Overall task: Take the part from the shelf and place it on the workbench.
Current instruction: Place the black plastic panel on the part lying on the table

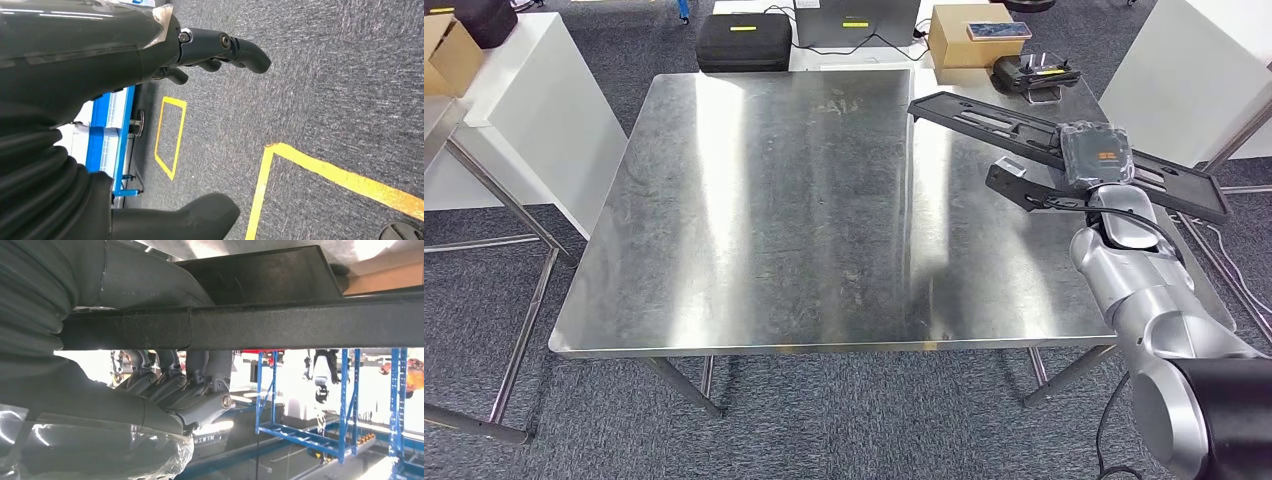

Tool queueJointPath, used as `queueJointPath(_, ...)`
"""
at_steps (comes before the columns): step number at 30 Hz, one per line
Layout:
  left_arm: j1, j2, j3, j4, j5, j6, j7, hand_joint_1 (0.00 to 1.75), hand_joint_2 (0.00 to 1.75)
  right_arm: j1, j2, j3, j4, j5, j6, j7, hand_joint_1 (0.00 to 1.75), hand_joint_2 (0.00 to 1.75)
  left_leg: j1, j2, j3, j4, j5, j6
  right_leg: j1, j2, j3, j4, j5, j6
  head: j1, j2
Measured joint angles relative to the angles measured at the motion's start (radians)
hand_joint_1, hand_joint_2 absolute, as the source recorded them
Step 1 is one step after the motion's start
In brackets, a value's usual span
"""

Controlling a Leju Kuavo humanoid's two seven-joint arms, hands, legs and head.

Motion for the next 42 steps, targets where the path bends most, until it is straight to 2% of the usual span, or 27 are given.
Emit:
queueJointPath(12, 0.0, -0.002, 0.06, 0.0, 0.0, 0.006, -0.022, 0.0, 1.75, 0.0, -0.002, -0.019, 0.0, -0.016, 0.074, -0.007, 1.75, 1.75, 0.0, -0.001, 0.0, 0.001, 0.002, 0.003, 0.0, 0.0, 0.001, 0.0, 0.002, 0.002, 0.0, 0.0)
queueJointPath(16, 0.0, -0.005, 0.09, 0.0, 0.0, 0.01, -0.026, 0.0, 1.75, 0.0, 0.0, -0.027, 0.001, -0.017, 0.093, -0.01, 1.75, 1.75, -0.002, -0.002, -0.004, 0.007, -0.005, 0.014, -0.006, 0.0, 0.002, -0.002, 0.002, 0.008, -0.001, 0.0)
queueJointPath(19, 0.0, -0.008, 0.108, 0.0, 0.0, 0.013, -0.027, 0.0, 1.75, 0.0, 0.003, -0.03, 0.0, -0.016, 0.104, -0.01, 1.75, 1.75, 0.003, -0.001, 0.007, -0.008, -0.002, 0.024, -0.002, 0.0, 0.005, -0.005, 0.0, 0.013, -0.001, 0.0)
queueJointPath(21, 0.0, -0.013, 0.118, 0.0, 0.0, 0.015, -0.026, 0.0, 1.75, -0.001, 0.002, -0.03, -0.001, -0.014, 0.109, -0.009, 1.75, 1.75, 0.011, 0.001, 0.026, -0.032, 0.007, 0.032, 0.001, 0.002, -0.017, 0.044, -0.025, 0.011, 0.0, 0.0)
queueJointPath(23, -0.001, -0.017, 0.127, 0.0, 0.0, 0.018, -0.024, 0.0, 1.75, -0.003, 0.001, -0.031, 0.0, -0.01, 0.113, -0.007, 1.75, 1.75, 0.016, 0.002, 0.033, -0.041, 0.011, 0.036, -0.003, 0.004, -0.08, 0.168, -0.076, 0.007, 0.001, 0.0)
queueJointPath(24, -0.001, -0.02, 0.131, -0.001, 0.0, 0.019, -0.024, 0.0, 1.75, -0.001, 0.0, -0.031, 0.001, -0.007, 0.115, -0.004, 1.75, 1.75, 0.017, 0.001, 0.033, -0.04, 0.01, 0.035, -0.007, 0.005, -0.115, 0.231, -0.096, 0.01, 0.001, 0.0)
queueJointPath(25, -0.001, -0.022, 0.134, -0.001, 0.001, 0.02, -0.023, 0.0, 1.75, 0.001, 0.0, -0.031, 0.002, -0.005, 0.115, -0.002, 1.75, 1.75, 0.019, -0.001, 0.033, -0.04, 0.009, 0.033, -0.011, 0.005, -0.138, 0.268, -0.104, 0.016, 0.001, 0.0)
queueJointPath(26, -0.001, -0.024, 0.137, -0.001, 0.001, 0.021, -0.024, 0.0, 1.75, 0.004, 0.0, -0.031, 0.002, -0.003, 0.115, 0.001, 1.75, 1.75, 0.022, -0.003, 0.033, -0.037, 0.007, 0.031, -0.017, 0.005, -0.144, 0.269, -0.096, 0.027, 0.001, 0.0)
queueJointPath(27, -0.001, -0.026, 0.139, -0.001, 0.001, 0.022, -0.025, 0.0, 1.75, 0.006, 0.0, -0.031, 0.003, -0.001, 0.114, 0.004, 1.75, 1.75, 0.025, -0.004, 0.032, -0.032, 0.004, 0.025, -0.023, 0.004, -0.127, 0.226, -0.071, 0.041, 0.001, 0.0)
queueJointPath(28, -0.001, -0.027, 0.141, -0.001, 0.001, 0.022, -0.028, 0.0, 1.75, 0.006, 0.0, -0.031, 0.003, 0.002, 0.113, 0.007, 1.75, 1.75, 0.03, -0.006, 0.031, -0.023, -0.001, 0.018, -0.031, 0.004, -0.093, 0.152, -0.037, 0.057, 0.001, 0.0)
queueJointPath(29, -0.001, -0.027, 0.142, -0.001, 0.001, 0.022, -0.031, 0.0, 1.75, 0.006, 0.0, -0.031, 0.003, 0.004, 0.112, 0.012, 1.75, 1.75, 0.031, -0.007, 0.028, -0.013, -0.008, 0.008, -0.034, 0.004, -0.06, 0.087, -0.01, 0.067, 0.002, 0.0)
queueJointPath(30, -0.001, -0.026, 0.143, -0.001, 0.001, 0.022, -0.034, 0.0, 1.75, 0.005, 0.001, -0.031, 0.003, 0.006, 0.111, 0.016, 1.75, 1.75, 0.032, -0.008, 0.024, -0.001, -0.015, -0.002, -0.036, 0.005, -0.034, 0.037, 0.01, 0.069, 0.002, 0.0)
queueJointPath(31, -0.001, -0.025, 0.144, -0.001, 0.001, 0.022, -0.038, 0.0, 1.75, 0.005, 0.002, -0.03, 0.003, 0.009, 0.11, 0.021, 1.75, 1.75, 0.031, -0.008, 0.02, 0.007, -0.02, -0.008, -0.036, 0.006, -0.021, 0.013, 0.018, 0.065, 0.002, 0.0)
queueJointPath(32, -0.001, -0.024, 0.145, -0.001, 0.001, 0.022, -0.04, 0.0, 1.75, 0.006, 0.004, -0.03, 0.003, 0.011, 0.109, 0.024, 1.75, 1.75, 0.029, -0.009, 0.017, 0.011, -0.022, -0.007, -0.033, 0.007, -0.02, 0.014, 0.018, 0.057, 0.001, 0.0)
queueJointPath(33, -0.001, -0.023, 0.147, -0.001, 0.001, 0.022, -0.042, 0.0, 1.75, 0.006, 0.005, -0.03, 0.003, 0.013, 0.108, 0.028, 1.75, 1.75, 0.03, -0.009, 0.016, 0.012, -0.022, 0.0, -0.034, 0.009, -0.021, 0.012, 0.02, 0.05, -0.001, 0.0)
queueJointPath(36, 0.0, -0.022, 0.15, -0.001, 0.001, 0.021, -0.042, 0.0, 1.75, 0.006, 0.007, -0.03, 0.003, 0.017, 0.107, 0.034, 1.75, 1.75, 0.031, -0.009, 0.017, 0.008, -0.017, 0.022, -0.03, 0.011, -0.023, 0.012, 0.022, 0.044, -0.004, 0.0)
queueJointPath(42, 0.0, -0.021, 0.156, -0.001, 0.001, 0.022, -0.04, 0.0, 1.75, 0.006, 0.01, -0.03, 0.003, 0.028, 0.107, 0.035, 1.75, 1.75, 0.032, -0.009, 0.02, 0.002, -0.013, 0.027, -0.025, 0.013, -0.024, 0.013, 0.022, 0.038, -0.004, 0.0)
